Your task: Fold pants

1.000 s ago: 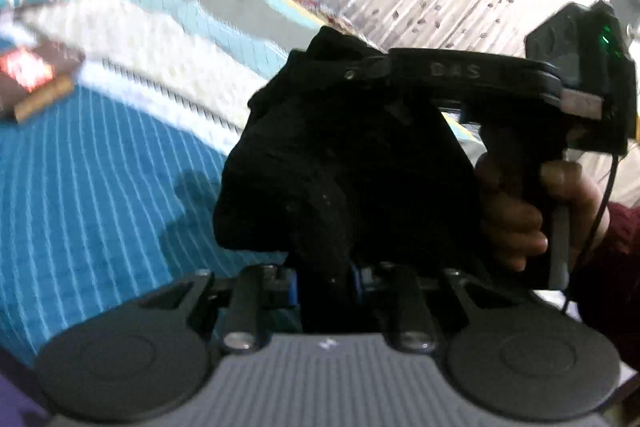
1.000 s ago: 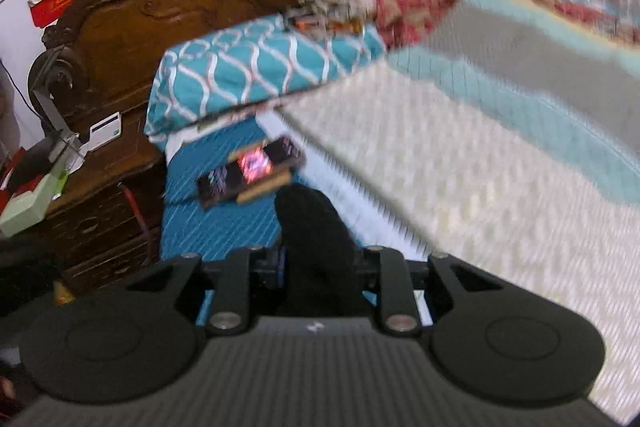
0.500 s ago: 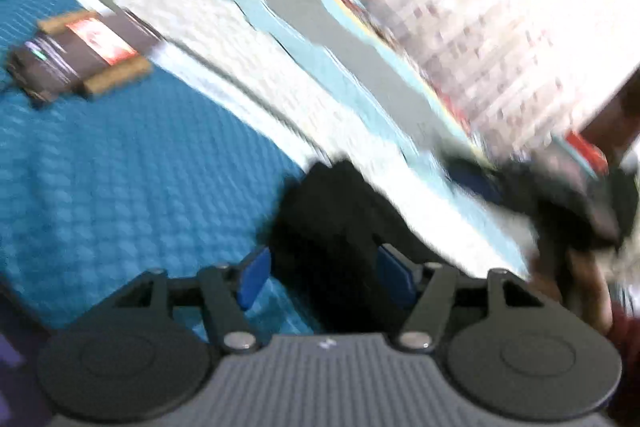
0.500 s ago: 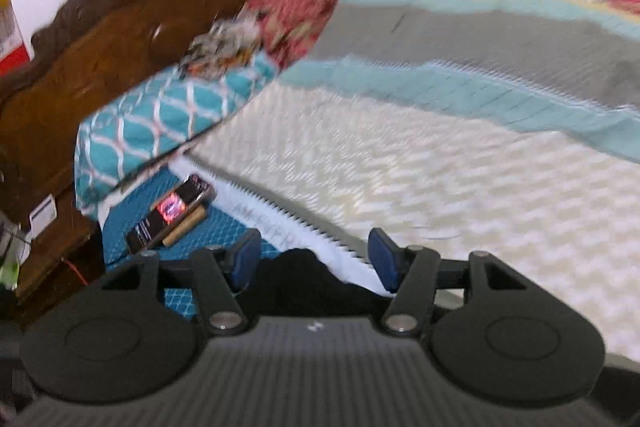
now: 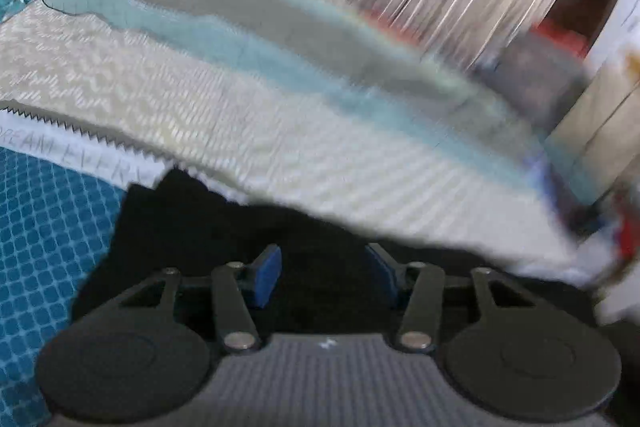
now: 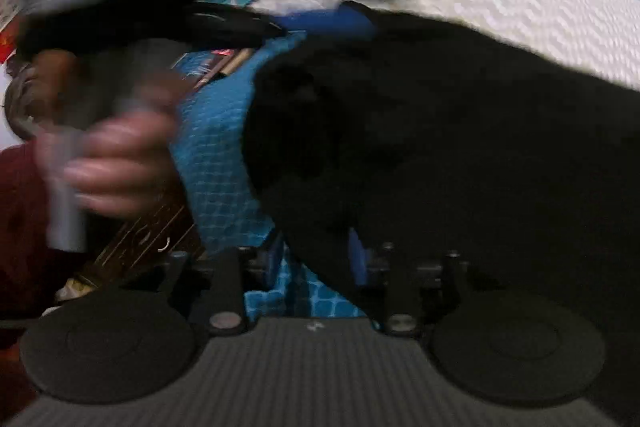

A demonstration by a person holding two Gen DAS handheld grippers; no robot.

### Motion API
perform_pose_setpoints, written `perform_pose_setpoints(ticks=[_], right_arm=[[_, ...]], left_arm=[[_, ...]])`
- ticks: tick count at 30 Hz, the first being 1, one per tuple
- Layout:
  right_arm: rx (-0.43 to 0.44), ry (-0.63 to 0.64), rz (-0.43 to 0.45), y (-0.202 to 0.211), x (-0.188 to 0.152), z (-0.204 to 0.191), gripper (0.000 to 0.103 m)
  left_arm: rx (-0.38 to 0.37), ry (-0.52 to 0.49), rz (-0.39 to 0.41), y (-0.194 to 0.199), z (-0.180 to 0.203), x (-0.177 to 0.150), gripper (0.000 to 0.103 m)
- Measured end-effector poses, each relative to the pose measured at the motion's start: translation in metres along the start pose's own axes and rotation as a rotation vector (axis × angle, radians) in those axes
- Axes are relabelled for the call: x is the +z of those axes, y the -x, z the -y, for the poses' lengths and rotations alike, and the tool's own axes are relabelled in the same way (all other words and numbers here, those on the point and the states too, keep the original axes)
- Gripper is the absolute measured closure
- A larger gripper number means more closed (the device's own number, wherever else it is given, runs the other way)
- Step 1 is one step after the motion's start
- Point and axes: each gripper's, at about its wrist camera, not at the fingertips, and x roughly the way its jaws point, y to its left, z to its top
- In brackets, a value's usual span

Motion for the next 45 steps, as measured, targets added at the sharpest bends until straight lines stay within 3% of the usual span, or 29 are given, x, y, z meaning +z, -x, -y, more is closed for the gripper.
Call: perform_pose_setpoints(ticks=[2, 4, 7, 10, 16, 18, 20, 22, 26, 28, 31, 36, 41, 44, 45], right_arm=[[0.065, -0.049, 0.052, 0.018, 0.008, 0.009, 0.064], [0.049, -0.078, 0.138, 0.045, 0.011, 0.021, 0.064], [-0.064, -0.158, 0.258, 0.086, 0.008, 0.05, 0.064], [-0.248, -0.315, 0.306, 0.119, -0.013, 0.083, 0.064], [-0.476, -0.474, 0.303, 0.165, -0.08, 0.118, 0.064], [-0.469, -0.559, 0.257, 0.168, -0.104, 0.127, 0.071], [-0.394, -0.606, 0.317, 0.182, -0.122, 0.125, 0.072], [-0.406, -0.613, 0.419, 0.208, -0.134, 0.118, 0.072], [-0.56, -0.725, 0.703, 0.277, -0.173, 0.131, 0.067], [-0.701, -0.82, 0.844, 0.311, -0.201, 0.139, 0.045], [-0.819, -0.941, 0.994, 0.337, -0.237, 0.156, 0.027], [-0.839, -1.043, 1.049, 0.349, -0.261, 0.193, 0.027], [-0.894, -0.999, 1.035, 0.367, -0.269, 0.212, 0.027], [-0.921, -0.982, 1.04, 0.382, -0.291, 0.219, 0.027], [-0.932, -0.98, 1.036, 0.383, -0.29, 0.221, 0.034]], left_arm=[[0.047, 0.0, -0.046, -0.014, 0.003, -0.002, 0.061], [0.022, 0.014, -0.033, -0.002, 0.004, -0.003, 0.061], [0.002, -0.011, -0.004, 0.009, 0.022, -0.001, 0.061], [-0.036, -0.059, -0.014, 0.002, 0.048, 0.01, 0.061], [-0.091, -0.178, -0.136, -0.022, 0.101, -0.022, 0.061], [-0.083, -0.206, -0.195, -0.032, 0.113, -0.036, 0.061], [-0.067, -0.223, -0.255, -0.04, 0.119, -0.05, 0.061], [-0.033, -0.26, -0.263, -0.04, 0.125, -0.059, 0.06], [-0.04, -0.298, -0.277, -0.038, 0.147, -0.053, 0.06], [-0.045, -0.324, -0.255, -0.037, 0.165, -0.05, 0.059], [-0.082, -0.327, -0.254, -0.044, 0.191, -0.048, 0.058], [-0.107, -0.336, -0.313, -0.068, 0.223, -0.059, 0.058], [-0.054, -0.341, -0.355, -0.089, 0.229, -0.07, 0.058], [-0.055, -0.339, -0.353, -0.089, 0.228, -0.07, 0.058], [-0.058, -0.336, -0.354, -0.089, 0.228, -0.069, 0.058]])
